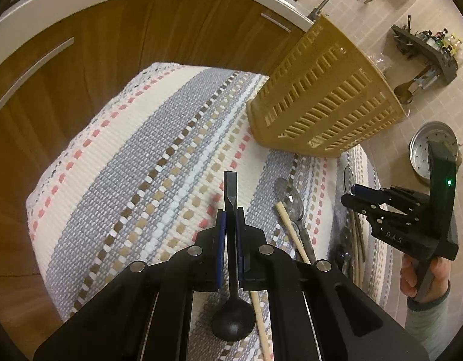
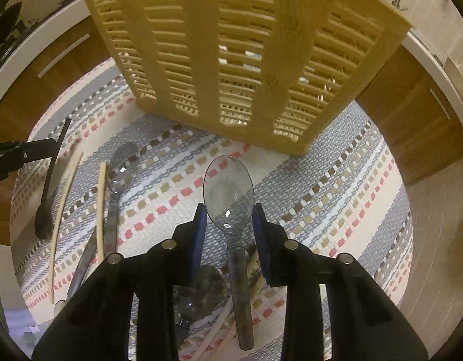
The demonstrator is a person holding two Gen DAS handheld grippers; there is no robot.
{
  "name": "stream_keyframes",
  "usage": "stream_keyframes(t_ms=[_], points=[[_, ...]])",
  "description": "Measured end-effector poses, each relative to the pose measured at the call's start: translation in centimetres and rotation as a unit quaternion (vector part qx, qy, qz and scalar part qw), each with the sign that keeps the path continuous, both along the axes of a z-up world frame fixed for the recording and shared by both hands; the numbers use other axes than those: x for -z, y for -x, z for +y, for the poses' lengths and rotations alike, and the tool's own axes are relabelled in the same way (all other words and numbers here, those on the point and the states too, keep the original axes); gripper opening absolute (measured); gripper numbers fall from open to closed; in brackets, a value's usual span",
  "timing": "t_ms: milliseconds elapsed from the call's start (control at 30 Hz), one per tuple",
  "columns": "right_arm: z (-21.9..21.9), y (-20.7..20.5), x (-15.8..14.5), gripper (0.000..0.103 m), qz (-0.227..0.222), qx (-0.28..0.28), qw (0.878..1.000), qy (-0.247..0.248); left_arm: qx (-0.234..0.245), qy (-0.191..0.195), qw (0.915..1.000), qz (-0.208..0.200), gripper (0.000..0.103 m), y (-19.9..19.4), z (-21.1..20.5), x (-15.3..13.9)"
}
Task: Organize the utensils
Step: 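Lower the right gripper onto the clear plastic spoon and close it, then lift the clear spoon with the right gripper toward the tan caddy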
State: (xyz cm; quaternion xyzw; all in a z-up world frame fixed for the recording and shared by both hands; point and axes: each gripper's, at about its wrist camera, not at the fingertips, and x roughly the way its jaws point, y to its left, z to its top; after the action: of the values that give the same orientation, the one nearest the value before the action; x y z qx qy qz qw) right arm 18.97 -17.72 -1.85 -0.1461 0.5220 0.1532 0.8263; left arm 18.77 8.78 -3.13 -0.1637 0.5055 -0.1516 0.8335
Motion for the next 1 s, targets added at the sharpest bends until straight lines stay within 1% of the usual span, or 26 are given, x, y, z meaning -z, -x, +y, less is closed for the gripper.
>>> stream_keyframes(t_ms=[100, 233, 267, 300, 367, 400, 500, 567, 600, 667, 700, 733, 767, 800, 833, 867, 900, 933, 967, 1000], points=[[0.0, 1.1, -1.1, 0.028, -0.008, -0.005, 1.000, -0.014, 0.004, 0.006, 0.9999, -0.014, 0.004, 0.5, 0.1, -0.7], [-0.4, 2.6, -2.7, 0.028, -0.023, -0.009, 0.999, -0.028, 0.005, -0.003, 0.9994, -0.035, 0.004, 1.1, 0.0, -1.7], [-0.7, 2.9, -3.1, 0.028, -0.016, -0.018, 0.999, -0.038, 0.003, -0.002, 0.9991, -0.042, 0.004, 1.3, 0.1, -2.0], [-1.1, 3.1, -3.6, 0.028, -0.021, -0.019, 0.999, -0.041, 0.004, 0.001, 0.9987, -0.051, 0.004, 1.5, 0.1, -2.4], [-1.6, 4.1, -4.7, 0.028, -0.038, -0.025, 0.997, -0.058, 0.008, 0.006, 0.9971, -0.075, 0.003, 2.2, 0.0, -3.5], [-2.0, 4.5, -5.3, 0.028, -0.045, -0.027, 0.996, -0.067, 0.008, 0.006, 0.9962, -0.086, 0.000, 2.5, 0.0, -3.9], [-3.5, 6.4, -7.4, 0.028, -0.082, -0.032, 0.990, -0.111, 0.010, 0.012, 0.9913, -0.131, 0.000, 3.9, -0.3, -5.7], [-4.4, 7.3, -8.6, 0.028, -0.104, -0.035, 0.985, -0.133, 0.013, 0.010, 0.9886, -0.149, 0.000, 4.4, -0.6, -6.7], [-4.7, 7.7, -9.2, 0.028, -0.113, -0.035, 0.983, -0.142, 0.015, 0.008, 0.9882, -0.152, 0.000, 4.5, -0.7, -7.0], [-5.2, 8.3, -10.1, 0.028, -0.119, -0.033, 0.980, -0.153, 0.022, 0.004, 0.9891, -0.146, 0.000, 4.5, -1.0, -7.0], [-5.2, 8.1, -10.2, 0.028, -0.119, -0.034, 0.980, -0.155, 0.019, -0.002, 0.9903, -0.138, 0.003, 4.3, -0.9, -6.8], [-5.2, 8.3, -10.4, 0.028, -0.120, -0.037, 0.980, -0.155, 0.016, -0.010, 0.9917, -0.127, 0.010, 3.9, -0.9, -6.4], [-4.9, 8.3, -10.4, 0.028, -0.119, -0.040, 0.980, -0.155, 0.018, -0.022, 0.9936, -0.109, 0.032, 3.3, -1.1, -5.8], [-5.0, 8.1, -10.2, 0.028, -0.118, -0.041, 0.980, -0.153, 0.019, -0.030, 0.9948, -0.095, 0.041, 2.9, -1.2, -5.2], [-4.8, 8.1, -10.1, 0.028, -0.115, -0.041, 0.981, -0.149, 0.025, -0.044, 0.9965, -0.066, 0.040, 2.3, -1.5, -4.2], [-4.6, 8.1, -9.7, 0.028, -0.111, -0.041, 0.982, -0.147, 0.030, -0.049, 0.9978, -0.034, 0.034, 1.7, -1.8, -3.1], [-4.7, 7.6, -9.1, 0.028, -0.105, -0.039, 0.983, -0.147, 0.037, -0.044, 0.9982, -0.014, 0.029, 1.5, -1.8, -2.2], [-4.8, 7.7, -9.0, 0.028, -0.103, -0.040, 0.983, -0.150, 0.045, -0.038, 0.9982, 0.005, 0.029, 1.3, -1.9, -1.3], [-4.7, 7.3, -8.4, 0.028, -0.101, -0.041, 0.983, -0.149, 0.048, -0.042, 0.9978, 0.019, 0.026, 1.3, -2.0, -0.7], [-4.6, 7.2, -8.2, 0.028, -0.102, -0.042, 0.983, -0.145, 0.051, -0.058, 0.9967, 0.027, 0.019, 1.5, -2.2, -0.2]])
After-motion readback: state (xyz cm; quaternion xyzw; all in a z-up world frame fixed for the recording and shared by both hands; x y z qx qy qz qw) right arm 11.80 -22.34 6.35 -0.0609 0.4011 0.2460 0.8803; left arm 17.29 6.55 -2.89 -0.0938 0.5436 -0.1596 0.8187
